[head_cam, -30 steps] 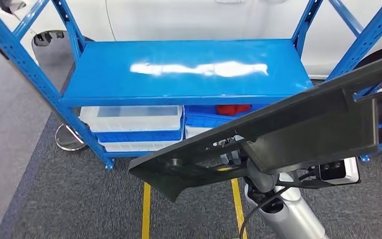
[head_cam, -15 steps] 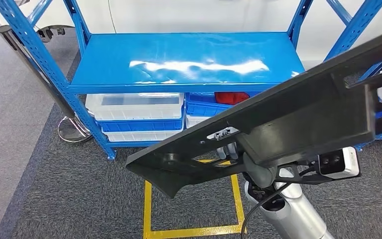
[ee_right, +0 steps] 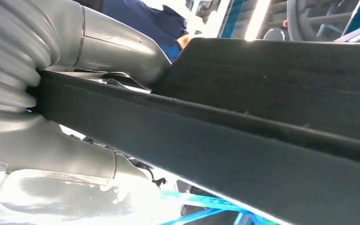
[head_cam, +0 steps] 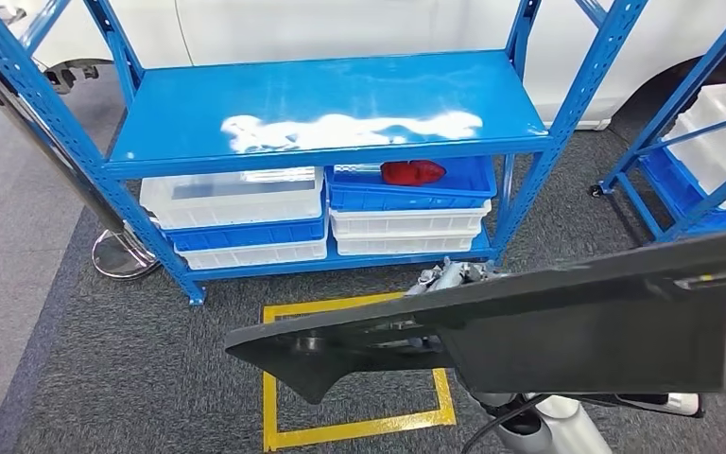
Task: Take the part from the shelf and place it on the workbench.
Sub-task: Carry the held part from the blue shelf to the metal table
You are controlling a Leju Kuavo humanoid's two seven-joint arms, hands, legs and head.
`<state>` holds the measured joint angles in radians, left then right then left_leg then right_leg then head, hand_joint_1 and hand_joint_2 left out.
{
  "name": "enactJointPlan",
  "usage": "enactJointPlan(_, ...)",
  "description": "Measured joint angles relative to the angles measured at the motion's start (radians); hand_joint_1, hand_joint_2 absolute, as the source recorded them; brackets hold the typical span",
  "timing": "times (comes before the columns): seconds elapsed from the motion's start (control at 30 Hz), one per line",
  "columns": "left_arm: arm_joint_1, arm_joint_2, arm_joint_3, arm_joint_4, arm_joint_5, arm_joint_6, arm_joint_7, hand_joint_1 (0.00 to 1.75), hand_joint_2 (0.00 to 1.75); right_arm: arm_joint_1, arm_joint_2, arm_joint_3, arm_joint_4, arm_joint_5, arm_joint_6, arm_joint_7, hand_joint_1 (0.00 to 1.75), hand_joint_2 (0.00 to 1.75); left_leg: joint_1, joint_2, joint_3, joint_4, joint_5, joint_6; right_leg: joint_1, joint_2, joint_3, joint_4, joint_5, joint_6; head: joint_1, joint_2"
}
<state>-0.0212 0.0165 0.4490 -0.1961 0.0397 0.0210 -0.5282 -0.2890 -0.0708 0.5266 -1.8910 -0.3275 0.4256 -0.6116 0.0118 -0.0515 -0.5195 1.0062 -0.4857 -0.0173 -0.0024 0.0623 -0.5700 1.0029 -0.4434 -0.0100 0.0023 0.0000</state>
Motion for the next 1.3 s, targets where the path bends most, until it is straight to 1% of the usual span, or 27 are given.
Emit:
enactJointPlan(0.07,-0.002,0.002,0.0,0.0,-0.003,0.0,0.0,0.0,1.75,0.003,0.004,-0.003,-0.01,0.006,-0.001,0.001,1.75,1.75,0.0,0.007,-0.001,-0.007,0.004,0.006,0.0,0.016,-0.007,0.001,0.009,0.014,-0.001,0.0)
enactJointPlan(0.13,-0.004,0.003,0.0,0.0,-0.009,0.0,0.0,0.0,1.75,0.007,0.004,-0.009,-0.02,0.027,-0.007,-0.002,1.75,1.75,0.004,0.027,-0.003,-0.015,0.012,0.019,0.001,0.006,-0.019,0.02,-0.004,0.025,0.0,0.0)
enactJointPlan(0.17,-0.004,0.003,0.0,0.0,-0.013,0.0,0.001,0.0,1.75,0.009,0.005,-0.012,-0.024,0.044,-0.012,-0.006,1.75,1.75,0.006,0.039,-0.005,-0.019,0.016,0.026,0.001,-0.01,-0.037,0.056,-0.028,0.03,0.001,0.0)
enactJointPlan(0.23,-0.003,0.003,0.0,0.0,-0.022,0.001,0.004,0.0,1.75,0.017,0.005,-0.018,-0.028,0.08,-0.023,-0.018,1.75,1.75,0.005,0.061,-0.014,-0.02,0.022,0.033,-0.004,-0.042,-0.096,0.184,-0.098,0.041,0.004,0.0)
enactJointPlan(0.27,-0.002,0.003,0.0,0.0,-0.025,0.002,0.007,0.0,1.75,0.023,0.005,-0.021,-0.029,0.094,-0.029,-0.026,1.75,1.75,0.005,0.072,-0.02,-0.018,0.024,0.033,-0.007,-0.048,-0.125,0.25,-0.125,0.046,0.004,0.0)
enactJointPlan(0.3,-0.002,0.003,0.0,0.0,-0.027,0.004,0.011,0.0,1.75,0.028,0.005,-0.023,-0.028,0.106,-0.035,-0.034,1.75,1.75,0.005,0.083,-0.024,-0.017,0.026,0.032,-0.01,-0.051,-0.14,0.288,-0.135,0.049,0.004,0.0)
enactJointPlan(0.33,-0.002,0.003,0.0,0.0,-0.028,0.006,0.016,0.0,1.75,0.032,0.005,-0.024,-0.027,0.114,-0.042,-0.041,1.75,1.75,0.005,0.094,-0.028,-0.016,0.028,0.031,-0.012,-0.055,-0.134,0.286,-0.126,0.051,0.004,0.0)
enactJointPlan(0.37,-0.003,0.003,0.0,0.0,-0.028,0.008,0.022,0.0,1.75,0.034,0.004,-0.025,-0.027,0.12,-0.052,-0.048,1.75,1.75,0.005,0.105,-0.03,-0.014,0.029,0.03,-0.013,-0.061,-0.106,0.242,-0.101,0.051,0.004,0.0)
enactJointPlan(0.4,-0.004,0.003,0.0,0.0,-0.029,0.01,0.028,0.0,1.75,0.033,0.003,-0.025,-0.026,0.125,-0.064,-0.053,1.75,1.75,0.005,0.116,-0.031,-0.013,0.029,0.028,-0.013,-0.075,-0.063,0.169,-0.068,0.05,0.004,0.0)
enactJointPlan(0.47,-0.006,0.004,0.0,0.0,-0.037,0.013,0.049,0.0,1.75,0.026,-0.003,-0.024,-0.026,0.13,-0.095,-0.058,1.75,1.75,0.001,0.132,-0.031,-0.01,0.03,0.021,-0.006,-0.111,0.009,0.037,-0.03,0.037,0.004,0.0)
enactJointPlan(0.53,-0.008,0.008,0.0,0.0,-0.047,0.022,0.086,0.0,1.75,0.02,-0.009,-0.024,-0.027,0.13,-0.124,-0.055,1.75,1.75,-0.003,0.147,-0.031,-0.011,0.032,0.01,0.003,-0.121,0.024,-0.004,-0.025,0.021,0.003,0.0)
enactJointPlan(0.6,-0.011,0.012,0.0,0.0,-0.055,0.032,0.122,0.0,1.75,0.017,-0.015,-0.024,-0.028,0.127,-0.14,-0.049,1.75,1.75,-0.001,0.156,-0.03,-0.011,0.033,-0.002,0.002,-0.102,0.019,-0.009,-0.016,0.006,0.003,0.0)
enactJointPlan(0.67,-0.012,0.016,0.0,0.0,-0.061,0.038,0.14,0.0,1.75,0.013,-0.02,-0.024,-0.029,0.122,-0.144,-0.046,1.75,1.75,0.002,0.122,-0.047,0.029,0.001,-0.011,-0.002,-0.084,0.017,-0.017,-0.004,-0.007,0.002,0.0)
enactJointPlan(0.73,-0.008,0.02,0.0,0.0,-0.062,0.04,0.147,0.0,1.75,0.009,-0.022,-0.024,-0.029,0.118,-0.144,-0.046,1.75,1.75,0.003,0.075,-0.1,0.152,-0.072,-0.014,-0.003,-0.066,0.012,-0.019,0.003,-0.016,0.0,0.0)
enactJointPlan(0.77,-0.005,0.022,0.0,0.0,-0.062,0.041,0.148,0.0,1.75,0.008,-0.023,-0.024,-0.028,0.118,-0.144,-0.046,1.75,1.75,0.003,0.065,-0.132,0.224,-0.103,-0.014,-0.001,-0.055,0.008,-0.018,0.004,-0.018,-0.002,0.0)
enactJointPlan(0.8,-0.003,0.023,0.0,0.0,-0.062,0.041,0.15,0.0,1.75,0.009,-0.024,-0.023,-0.028,0.118,-0.144,-0.046,1.75,1.75,0.003,0.061,-0.154,0.276,-0.119,-0.014,0.0,-0.043,0.005,-0.016,0.006,-0.018,-0.002,0.0)
enactJointPlan(0.83,-0.002,0.023,0.0,0.0,-0.062,0.041,0.15,0.0,1.75,0.009,-0.025,-0.023,-0.028,0.118,-0.144,-0.046,1.75,1.75,0.003,0.06,-0.159,0.29,-0.113,-0.013,0.001,-0.031,0.003,-0.012,0.006,-0.018,-0.002,0.0)
enactJointPlan(0.87,-0.001,0.024,0.0,0.0,-0.062,0.042,0.151,0.0,1.75,0.009,-0.026,-0.023,-0.027,0.118,-0.144,-0.046,1.75,1.75,0.003,0.058,-0.144,0.261,-0.088,-0.012,0.001,-0.018,0.002,-0.009,0.006,-0.017,-0.002,0.0)
enactJointPlan(0.9,-0.001,0.025,0.0,0.0,-0.062,0.042,0.152,0.0,1.75,0.009,-0.026,-0.022,-0.027,0.118,-0.144,-0.046,1.75,1.75,0.004,0.05,-0.112,0.196,-0.051,-0.01,0.001,-0.006,0.001,-0.005,0.005,-0.016,-0.002,0.0)
enactJointPlan(0.97,-0.001,0.028,0.001,0.0,-0.061,0.048,0.159,0.0,1.75,0.007,-0.027,-0.022,-0.027,0.117,-0.144,-0.046,1.75,1.75,0.007,0.01,-0.049,0.062,0.0,-0.005,0.001,0.016,-0.005,0.005,0.004,-0.01,-0.002,0.0)
enactJointPlan(1.0,-0.001,0.029,0.001,0.0,-0.06,0.056,0.166,0.0,1.75,0.006,-0.027,-0.022,-0.026,0.115,-0.144,-0.047,1.75,1.75,0.008,-0.007,-0.032,0.022,0.009,-0.003,0.001,0.027,-0.01,0.009,0.004,-0.004,-0.001,0.0)
enactJointPlan(1.03,-0.001,0.03,0.003,0.0,-0.06,0.068,0.175,0.0,1.75,0.005,-0.027,-0.022,-0.024,0.114,-0.144,-0.047,1.75,1.75,0.007,-0.015,-0.028,0.008,0.007,-0.001,-0.001,0.037,-0.016,0.012,0.006,0.002,-0.001,0.0)
enactJointPlan(1.1,-0.003,0.03,0.005,0.0,-0.06,0.1,0.195,0.0,1.75,0.006,-0.027,-0.022,-0.022,0.111,-0.143,-0.045,1.75,1.75,0.006,0.002,-0.027,0.002,0.012,0.007,-0.004,0.05,-0.025,0.012,0.011,0.016,-0.002,0.0)
enactJointPlan(1.17,-0.003,0.028,0.008,0.0,-0.06,0.129,0.211,0.0,1.75,0.008,-0.026,-0.02,-0.021,0.113,-0.14,-0.036,1.75,1.75,0.009,0.024,-0.024,-0.005,0.019,0.02,-0.001,0.016,-0.04,0.04,-0.008,0.025,0.001,0.0)
enactJointPlan(1.2,-0.001,0.025,0.009,0.0,-0.06,0.14,0.216,0.0,1.75,0.009,-0.025,-0.017,-0.021,0.115,-0.139,-0.027,1.75,1.75,0.01,0.036,-0.024,-0.008,0.021,0.025,-0.001,-0.011,-0.061,0.084,-0.034,0.028,0.003,0.0)
enactJointPlan(1.23,0.001,0.023,0.01,0.0,-0.06,0.15,0.22,0.0,1.75,0.01,-0.024,-0.014,-0.021,0.117,-0.139,-0.017,1.75,1.75,0.008,0.048,-0.024,-0.009,0.021,0.027,-0.002,-0.035,-0.092,0.148,-0.067,0.031,0.005,0.0)
enactJointPlan(1.3,0.005,0.016,0.014,0.0,-0.061,0.164,0.223,0.0,1.75,0.014,-0.023,-0.005,-0.021,0.119,-0.14,0.007,1.75,1.75,0.006,0.073,-0.026,-0.008,0.02,0.029,-0.007,-0.05,-0.153,0.275,-0.116,0.036,0.006,0.0)
